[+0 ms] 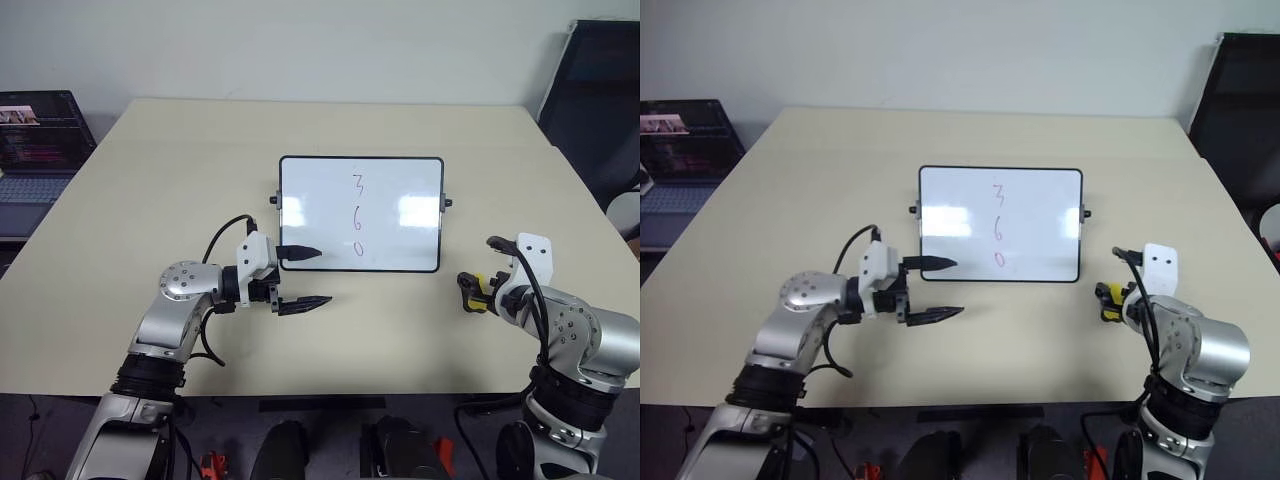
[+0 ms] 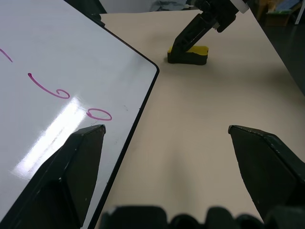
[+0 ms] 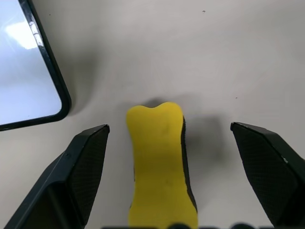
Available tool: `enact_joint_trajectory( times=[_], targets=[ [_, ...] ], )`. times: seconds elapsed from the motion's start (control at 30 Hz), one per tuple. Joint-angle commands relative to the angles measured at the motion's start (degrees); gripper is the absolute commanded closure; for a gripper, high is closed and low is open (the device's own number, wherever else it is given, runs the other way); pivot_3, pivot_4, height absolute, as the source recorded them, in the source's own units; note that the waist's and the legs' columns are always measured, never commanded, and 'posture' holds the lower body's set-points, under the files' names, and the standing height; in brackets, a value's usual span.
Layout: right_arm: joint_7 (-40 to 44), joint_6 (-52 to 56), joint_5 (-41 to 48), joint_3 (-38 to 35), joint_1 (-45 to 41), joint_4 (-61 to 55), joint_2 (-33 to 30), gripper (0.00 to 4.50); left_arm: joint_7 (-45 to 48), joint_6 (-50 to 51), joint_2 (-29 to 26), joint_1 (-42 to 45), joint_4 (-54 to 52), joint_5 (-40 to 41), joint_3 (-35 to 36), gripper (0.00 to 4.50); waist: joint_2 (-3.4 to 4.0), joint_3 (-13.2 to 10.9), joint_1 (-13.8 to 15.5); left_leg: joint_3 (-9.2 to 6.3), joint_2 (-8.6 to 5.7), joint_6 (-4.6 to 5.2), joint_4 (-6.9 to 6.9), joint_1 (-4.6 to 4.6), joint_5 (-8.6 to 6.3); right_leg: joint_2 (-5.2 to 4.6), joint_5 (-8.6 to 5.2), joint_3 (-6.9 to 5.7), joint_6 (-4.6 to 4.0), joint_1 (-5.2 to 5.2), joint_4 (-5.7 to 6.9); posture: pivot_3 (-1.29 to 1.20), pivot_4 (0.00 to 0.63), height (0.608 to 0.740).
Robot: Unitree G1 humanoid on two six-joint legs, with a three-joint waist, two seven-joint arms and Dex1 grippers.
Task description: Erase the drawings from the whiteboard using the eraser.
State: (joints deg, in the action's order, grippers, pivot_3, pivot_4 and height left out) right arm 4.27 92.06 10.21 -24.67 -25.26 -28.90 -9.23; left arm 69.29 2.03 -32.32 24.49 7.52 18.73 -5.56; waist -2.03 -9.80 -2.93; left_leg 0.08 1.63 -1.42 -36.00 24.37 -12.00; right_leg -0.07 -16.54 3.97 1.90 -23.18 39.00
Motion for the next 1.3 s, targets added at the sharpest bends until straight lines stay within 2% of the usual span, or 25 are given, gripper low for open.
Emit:
enact_joint_trajectory(
  times=[0.03,0.97,1.0,1.3],
  targets=[
    [0.7,0.4,0.3,-0.3,0.0,-1.0,-0.4,0.11,-0.2,-0.8,-0.6,0.7,-1.1,0.0,1.1,0.0,0.0,0.0,0.0,0.0,0.0,0.0,0.0,0.0,0.0,0.0,0.0,0.0,0.0,0.0,0.0,0.0,0.15,0.74],
    [2.3,-0.2,0.1,0.6,0.6,0.5,-1.6,0.11,0.0,-1.4,-0.4,1.6,0.3,-0.4,1.0,0.0,0.0,0.0,0.0,0.0,0.0,0.0,-0.01,0.0,0.0,0.0,0.0,0.0,0.0,0.0,0.01,0.0,0.15,0.74],
    [2.3,-0.2,0.1,0.5,0.6,0.5,-1.4,0.27,0.0,-1.4,-0.4,1.5,0.2,-0.3,1.0,0.0,0.0,0.0,0.0,0.0,0.0,0.0,-0.01,0.0,0.0,0.0,0.0,0.0,0.0,0.0,0.01,0.0,0.15,0.74],
    [2.2,-0.5,0.0,0.3,0.4,0.6,-1.2,0.27,0.0,-1.5,-0.3,1.6,0.2,-0.5,1.1,0.0,0.0,0.0,0.0,0.0,0.0,0.0,-0.02,0.0,0.0,0.0,0.0,-0.01,0.0,0.0,0.02,0.0,0.15,0.74]
  ],
)
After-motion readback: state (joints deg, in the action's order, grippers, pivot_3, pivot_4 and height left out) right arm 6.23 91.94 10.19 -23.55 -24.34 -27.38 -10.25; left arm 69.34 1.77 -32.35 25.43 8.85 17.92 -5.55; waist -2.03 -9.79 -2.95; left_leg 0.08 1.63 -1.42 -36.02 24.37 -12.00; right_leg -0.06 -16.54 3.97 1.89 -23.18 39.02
